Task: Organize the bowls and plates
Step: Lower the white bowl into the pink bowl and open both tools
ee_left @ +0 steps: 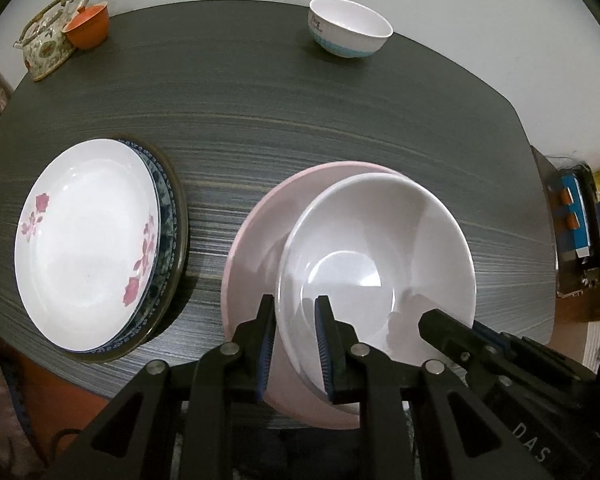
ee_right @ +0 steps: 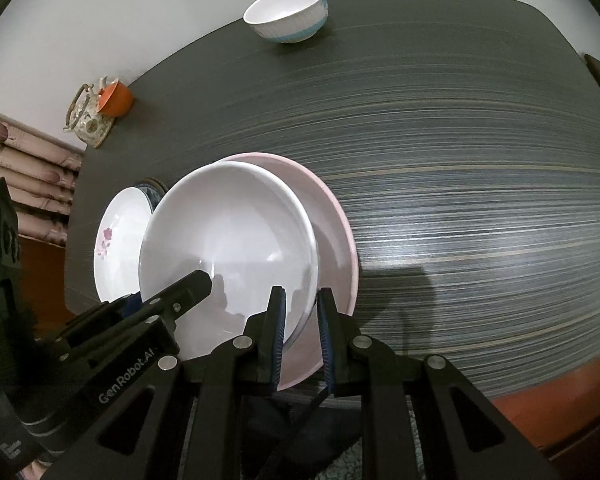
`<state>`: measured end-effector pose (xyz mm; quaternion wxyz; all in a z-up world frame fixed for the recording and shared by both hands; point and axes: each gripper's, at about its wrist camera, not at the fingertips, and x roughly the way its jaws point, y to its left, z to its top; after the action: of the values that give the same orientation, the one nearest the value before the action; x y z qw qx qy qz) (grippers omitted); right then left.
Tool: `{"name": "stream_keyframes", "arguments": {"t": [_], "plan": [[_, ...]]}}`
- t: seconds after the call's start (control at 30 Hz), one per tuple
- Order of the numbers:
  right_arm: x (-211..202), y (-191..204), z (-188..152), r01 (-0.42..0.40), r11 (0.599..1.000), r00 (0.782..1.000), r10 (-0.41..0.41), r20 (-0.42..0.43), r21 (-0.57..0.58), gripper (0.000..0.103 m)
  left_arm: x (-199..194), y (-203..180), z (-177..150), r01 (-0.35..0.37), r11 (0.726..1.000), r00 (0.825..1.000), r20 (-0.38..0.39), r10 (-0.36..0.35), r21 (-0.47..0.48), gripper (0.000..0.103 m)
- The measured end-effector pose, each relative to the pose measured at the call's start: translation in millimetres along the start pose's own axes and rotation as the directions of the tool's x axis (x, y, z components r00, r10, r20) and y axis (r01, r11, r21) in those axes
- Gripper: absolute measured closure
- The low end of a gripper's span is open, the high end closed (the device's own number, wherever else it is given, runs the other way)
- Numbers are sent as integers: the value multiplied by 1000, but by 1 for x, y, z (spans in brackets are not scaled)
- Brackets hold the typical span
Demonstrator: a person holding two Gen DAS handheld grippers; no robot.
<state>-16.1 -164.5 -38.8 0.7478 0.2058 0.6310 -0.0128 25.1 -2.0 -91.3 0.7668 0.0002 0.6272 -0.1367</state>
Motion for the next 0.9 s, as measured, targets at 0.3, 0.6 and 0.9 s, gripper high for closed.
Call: {"name": "stream_keyframes", "arguments": {"t": [0.3,0.6,0.9], "plan": [[5,2,0,19,1000,1000,-19,-7,-7,85,9,-6,1,-24,1000,1000,-13,24,6,84],[6,6,2,33,999,999,-33,-16,-6,81,16,-9,4,-29,1000,999,-30,29,-1,81],[6,7,3,41,999,999,-41,-12,-5,80,20,-6,8,-14,1000,999,-46,13,-17,80]]}}
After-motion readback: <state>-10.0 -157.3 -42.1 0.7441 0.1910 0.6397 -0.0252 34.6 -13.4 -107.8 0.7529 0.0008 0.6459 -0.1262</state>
